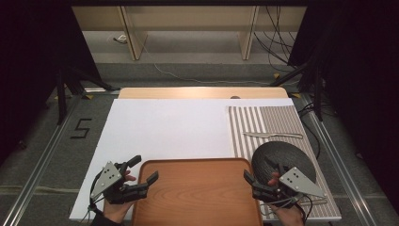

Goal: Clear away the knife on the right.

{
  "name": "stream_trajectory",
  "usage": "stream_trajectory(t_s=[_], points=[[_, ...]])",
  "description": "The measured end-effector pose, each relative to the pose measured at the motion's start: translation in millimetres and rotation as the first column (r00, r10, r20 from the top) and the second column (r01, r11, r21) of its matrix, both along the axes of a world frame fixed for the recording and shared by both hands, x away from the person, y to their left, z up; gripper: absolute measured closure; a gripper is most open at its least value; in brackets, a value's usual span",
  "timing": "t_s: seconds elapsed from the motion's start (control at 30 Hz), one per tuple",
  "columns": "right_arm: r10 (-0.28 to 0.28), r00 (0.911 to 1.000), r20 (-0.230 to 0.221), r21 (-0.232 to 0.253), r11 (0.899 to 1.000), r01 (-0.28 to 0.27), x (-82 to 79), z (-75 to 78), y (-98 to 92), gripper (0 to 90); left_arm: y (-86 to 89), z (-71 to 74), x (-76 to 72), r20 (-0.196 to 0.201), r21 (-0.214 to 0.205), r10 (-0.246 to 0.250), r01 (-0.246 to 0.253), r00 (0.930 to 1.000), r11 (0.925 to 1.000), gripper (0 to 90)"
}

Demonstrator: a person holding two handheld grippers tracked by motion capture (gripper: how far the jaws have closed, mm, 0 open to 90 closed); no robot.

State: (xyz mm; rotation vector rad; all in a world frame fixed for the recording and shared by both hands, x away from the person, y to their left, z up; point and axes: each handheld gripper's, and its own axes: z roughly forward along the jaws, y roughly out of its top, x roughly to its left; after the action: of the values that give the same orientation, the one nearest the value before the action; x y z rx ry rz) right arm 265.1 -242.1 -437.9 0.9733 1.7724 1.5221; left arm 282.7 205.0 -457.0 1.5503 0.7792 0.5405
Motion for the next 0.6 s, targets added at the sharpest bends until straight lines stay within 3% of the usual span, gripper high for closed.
stream_trajectory(t_s=[0.6], points=[[0.006,0.9999,0.009,-0.005,1.0,-0.006,-0.7,2.5,-0.6,16.6,0.1,0.7,-0.3,0.0,0.003,0.002,-0.002,1.0,1.0,16.3]])
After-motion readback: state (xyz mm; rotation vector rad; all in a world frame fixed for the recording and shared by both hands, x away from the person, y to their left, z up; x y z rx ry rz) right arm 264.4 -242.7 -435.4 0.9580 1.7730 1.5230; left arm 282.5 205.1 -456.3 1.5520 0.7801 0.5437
